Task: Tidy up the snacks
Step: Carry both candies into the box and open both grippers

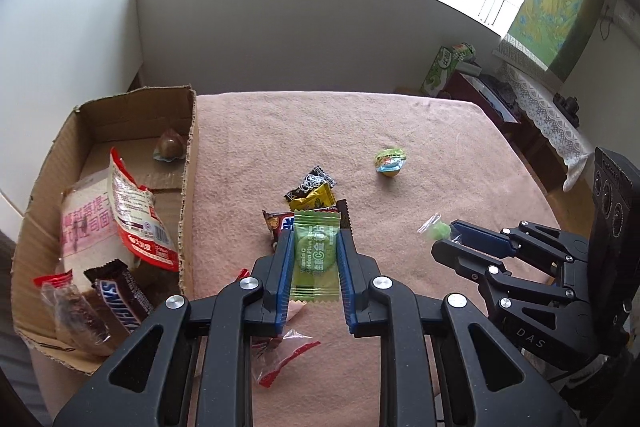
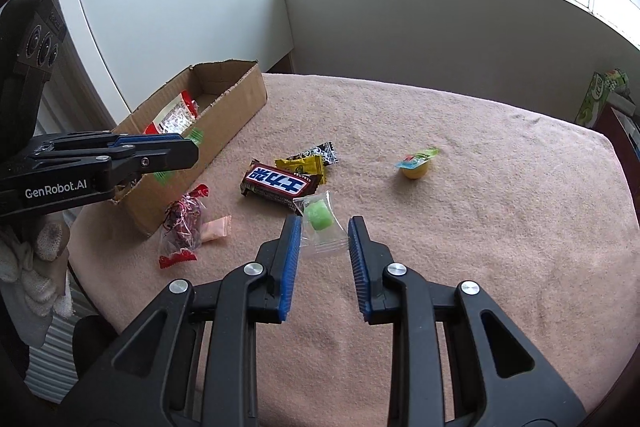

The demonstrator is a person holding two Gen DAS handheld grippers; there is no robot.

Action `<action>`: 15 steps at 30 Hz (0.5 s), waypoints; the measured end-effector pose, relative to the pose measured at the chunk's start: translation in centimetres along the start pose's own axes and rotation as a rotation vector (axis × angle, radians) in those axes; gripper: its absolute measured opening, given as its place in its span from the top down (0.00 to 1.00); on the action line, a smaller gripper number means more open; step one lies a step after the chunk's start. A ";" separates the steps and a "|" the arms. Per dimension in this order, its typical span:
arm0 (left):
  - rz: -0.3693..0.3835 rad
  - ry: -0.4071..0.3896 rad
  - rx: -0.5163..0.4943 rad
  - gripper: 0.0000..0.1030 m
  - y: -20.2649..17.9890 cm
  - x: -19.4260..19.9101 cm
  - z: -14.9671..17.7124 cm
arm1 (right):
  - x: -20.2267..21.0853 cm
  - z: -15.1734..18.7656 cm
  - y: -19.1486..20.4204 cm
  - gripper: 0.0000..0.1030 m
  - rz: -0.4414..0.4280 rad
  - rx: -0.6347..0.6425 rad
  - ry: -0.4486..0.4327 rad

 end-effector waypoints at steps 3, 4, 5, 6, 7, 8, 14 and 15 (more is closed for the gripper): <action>-0.026 -0.033 0.009 0.81 1.2 1.7 -0.7 | 0.0 -1.7 0.5 0.75 -0.013 0.005 -0.015; -0.032 -0.041 0.015 0.81 1.6 2.2 -0.8 | -0.1 -2.2 0.8 0.75 -0.017 0.008 -0.019; -0.040 -0.050 0.020 0.81 2.2 2.7 -0.9 | -0.2 -2.8 1.1 0.75 -0.021 0.009 -0.022; -0.050 -0.058 0.024 0.81 2.7 3.2 -1.0 | -0.3 -3.3 1.4 0.75 -0.028 0.010 -0.023; -0.060 -0.066 0.028 0.81 3.2 3.6 -1.1 | -0.3 -3.9 1.7 0.75 -0.035 0.012 -0.026; -0.071 -0.073 0.032 0.81 3.7 4.1 -1.2 | -0.4 -4.5 2.0 0.75 -0.043 0.014 -0.028; -0.151 -0.109 0.065 0.81 7.5 6.3 -1.2 | -1.0 -8.0 4.8 0.75 -0.092 0.031 -0.041; -0.165 -0.113 0.070 0.81 8.2 6.6 -1.2 | -1.2 -8.5 5.4 0.75 -0.100 0.036 -0.041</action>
Point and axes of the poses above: each gripper's, at about its wrist camera, not at the fingertips, and x roughly against the way its jaws point, y to its left, z to its underside, the point moved 9 cm from there along -x, roughly the way its jaws point, and after that the axes turned 10 degrees about z, right-handed, at the moved point
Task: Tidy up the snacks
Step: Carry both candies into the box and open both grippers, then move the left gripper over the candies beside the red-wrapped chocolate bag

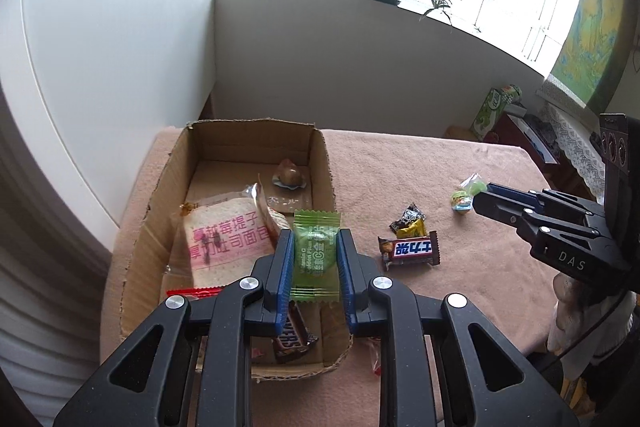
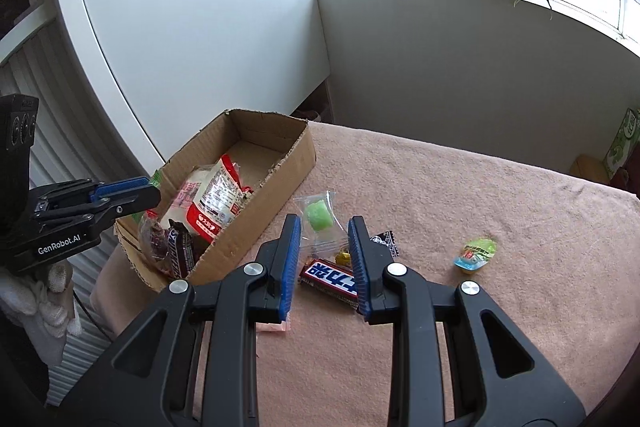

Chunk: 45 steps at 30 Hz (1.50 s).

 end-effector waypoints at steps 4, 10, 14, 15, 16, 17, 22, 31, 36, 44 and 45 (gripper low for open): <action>-0.081 -0.012 0.006 0.81 2.4 0.6 0.0 | -1.2 -1.4 2.5 0.75 -0.045 0.020 0.015; -0.149 0.001 0.008 0.81 5.3 0.6 0.3 | -3.5 -2.8 6.4 0.75 -0.093 0.050 0.043; -0.161 0.004 0.028 0.81 6.7 0.6 0.4 | -4.8 -3.2 8.5 0.75 -0.117 0.069 0.065; -0.163 0.006 0.030 0.80 6.9 0.6 0.4 | -5.1 -3.4 8.8 0.75 -0.117 0.070 0.064; -0.162 0.008 0.034 0.79 7.1 0.6 0.4 | -5.3 -3.5 9.1 0.73 -0.115 0.069 0.065; -0.162 0.009 0.035 0.79 7.2 0.6 0.5 | -5.6 -3.5 9.3 0.68 -0.115 0.069 0.070; -0.176 -0.011 0.047 0.44 7.6 1.1 0.3 | -5.5 -3.9 9.1 0.33 -0.114 0.049 0.051; -0.192 -0.032 0.015 0.44 6.5 2.2 0.4 | -4.0 -3.8 7.1 0.20 -0.079 0.034 0.028; -0.186 -0.038 -0.005 0.43 4.9 2.6 0.5 | -2.5 -3.4 5.3 0.20 -0.070 0.026 0.022; -0.113 -0.048 -0.011 0.39 1.4 3.1 1.6 | 0.4 -1.3 -1.6 0.20 -0.012 -0.006 0.022; -0.101 -0.049 -0.010 0.39 0.9 3.0 1.9 | 0.6 -0.9 -2.7 0.20 -0.006 -0.016 0.028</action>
Point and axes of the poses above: each gripper's, at about its wrist camera, not at the fingertips, and x roughly against the way its jaws point, y to its left, z to its underside, the point moved 9 cm from there along -x, roughly the way its jaws point, and after that the axes turned 10 degrees about z, right-handed, at the moved point
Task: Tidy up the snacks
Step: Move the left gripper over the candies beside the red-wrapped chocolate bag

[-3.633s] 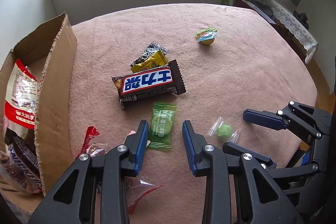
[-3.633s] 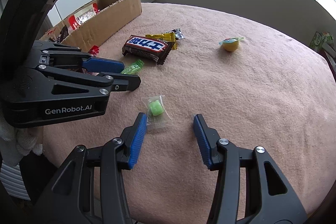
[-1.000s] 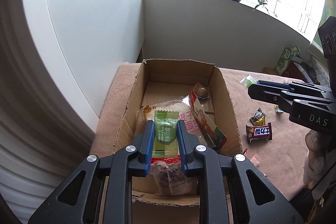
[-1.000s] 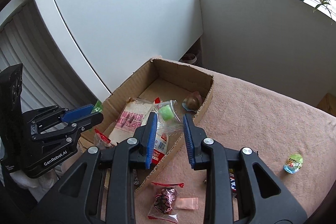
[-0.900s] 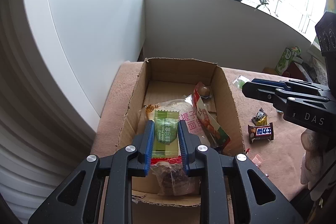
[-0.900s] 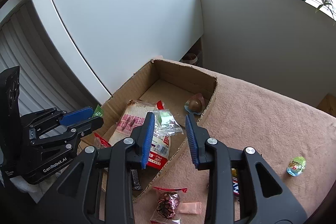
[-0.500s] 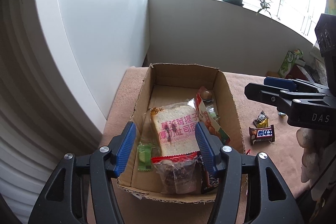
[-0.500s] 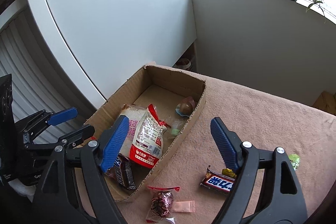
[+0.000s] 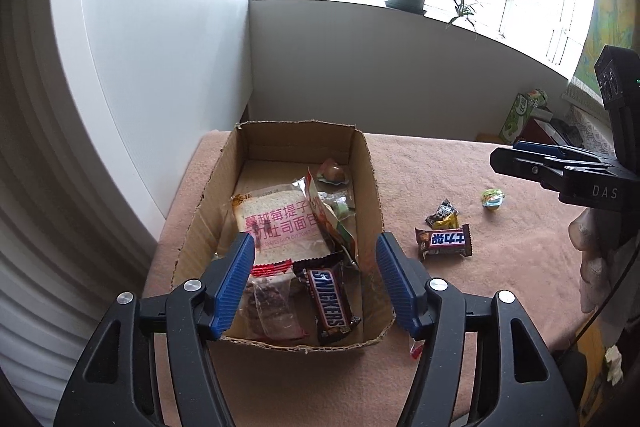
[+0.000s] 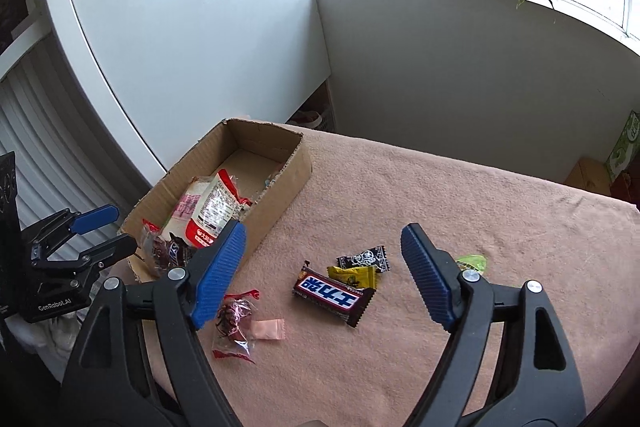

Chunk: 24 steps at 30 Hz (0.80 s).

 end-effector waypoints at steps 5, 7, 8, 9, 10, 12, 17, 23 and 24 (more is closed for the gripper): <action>0.041 0.011 0.003 0.39 -2.8 -0.1 2.0 | 0.6 1.8 -5.6 0.20 0.040 -0.058 0.029; 0.053 0.012 0.003 0.39 -3.8 0.0 3.0 | 0.8 2.5 -7.3 0.20 0.040 -0.088 0.036; 0.064 0.015 0.005 0.39 -4.3 0.0 3.5 | 0.9 2.9 -8.1 0.20 0.032 -0.106 0.042; 0.072 0.018 0.008 0.39 -4.8 0.0 4.0 | 0.9 3.2 -8.7 0.20 0.023 -0.123 0.046; 0.075 0.022 0.010 0.39 -5.1 0.0 4.5 | 0.9 3.6 -9.2 0.20 0.014 -0.137 0.051; 0.081 0.034 0.014 0.39 -5.8 -0.2 5.7 | 0.9 4.4 -9.6 0.20 -0.006 -0.153 0.060; 0.116 0.086 0.069 0.39 -6.9 -2.0 8.6 | 0.5 5.9 -8.7 0.20 -0.039 -0.131 0.076; 0.134 0.140 0.079 0.39 -7.8 -4.7 10.1 | -0.3 7.0 -7.1 0.20 -0.070 -0.105 0.098; 0.129 0.147 0.073 0.39 -7.8 -5.1 10.2 | -0.4 7.2 -6.9 0.20 -0.073 -0.099 0.100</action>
Point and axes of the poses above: each gripper's, at about its wrist camera, not at the fingertips, and x roughly against the way its jaws point, y to its left, z to its underside, the point moved 9 cm from there along -x, roughly the way its jaws point, and after that the axes turned 10 degrees about z, right-handed, at the moved point
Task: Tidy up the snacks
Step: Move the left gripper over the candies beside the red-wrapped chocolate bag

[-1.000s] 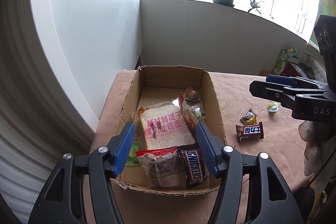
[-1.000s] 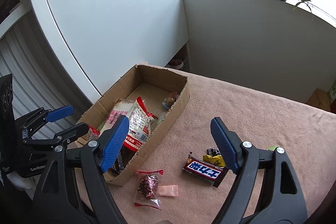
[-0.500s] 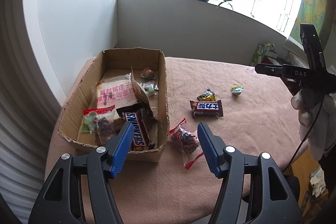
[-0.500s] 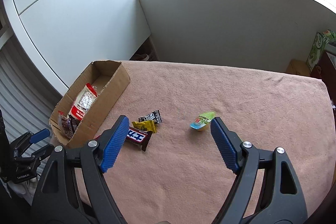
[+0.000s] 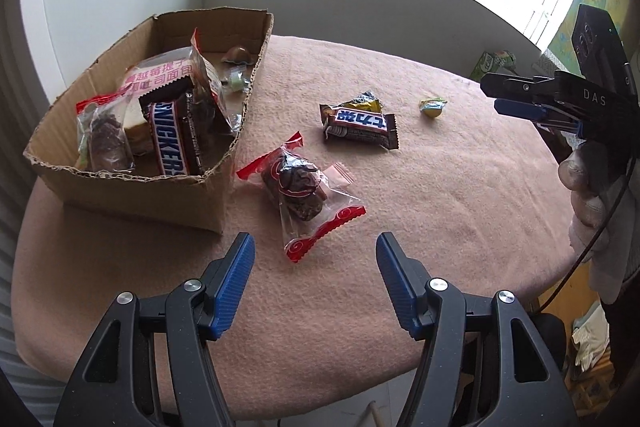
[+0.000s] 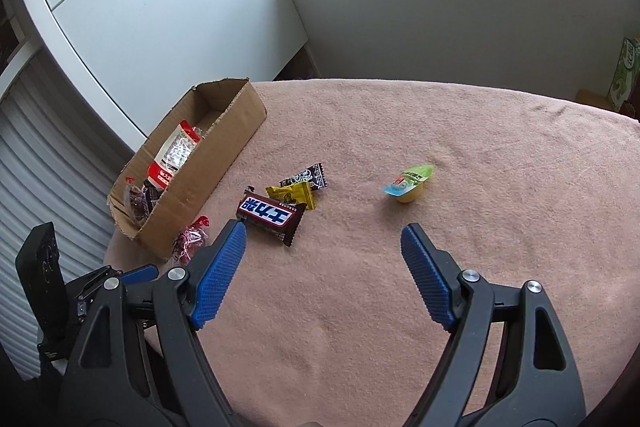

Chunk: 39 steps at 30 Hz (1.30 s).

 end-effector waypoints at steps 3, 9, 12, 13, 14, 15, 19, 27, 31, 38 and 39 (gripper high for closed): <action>-0.002 0.011 -0.008 0.39 0.1 -0.9 -0.2 | -0.2 0.2 0.3 0.20 -0.004 0.006 0.004; -0.004 0.027 0.020 0.39 1.0 -2.4 -0.8 | -0.3 0.3 0.6 0.20 -0.021 0.004 0.004; -0.005 0.038 0.021 0.39 1.2 -3.1 -0.9 | -0.5 0.2 0.6 0.20 -0.024 0.001 0.002; -0.012 0.040 0.015 0.39 1.2 -3.3 -0.9 | -0.5 0.2 0.5 0.20 -0.028 -0.003 0.003; -0.014 0.040 0.011 0.39 1.1 -3.5 -1.0 | -0.6 0.2 0.5 0.20 -0.032 -0.008 0.004; -0.011 0.040 0.008 0.39 1.1 -3.6 -1.1 | -0.6 0.2 0.4 0.20 -0.035 -0.012 0.005; 0.008 0.056 -0.020 0.39 0.5 -4.4 -1.5 | -0.7 0.4 0.1 0.20 -0.035 -0.017 0.008; 0.012 0.063 -0.048 0.39 -0.6 -5.3 -1.9 | -0.7 0.5 -0.8 0.20 -0.039 -0.034 0.007; 0.011 0.060 -0.050 0.39 -1.1 -5.7 -2.0 | -0.8 0.7 -1.2 0.20 -0.036 -0.037 0.011; 0.041 0.066 -0.089 0.39 -4.3 -7.6 -2.3 | -1.1 0.9 -1.6 0.20 -0.041 -0.052 0.016; 0.049 0.069 -0.085 0.39 -4.5 -7.8 -2.4 | -1.0 0.9 -1.6 0.20 -0.042 -0.053 0.015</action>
Point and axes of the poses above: each gripper's, at about its wrist camera, not at the fingertips, and x roughly against the way its jaws point, y to its left, z to its underside, the point moved 9 cm from there along -x, roughly the way its jaws point, and after that the axes turned 10 degrees about z, right-handed, at the moved point
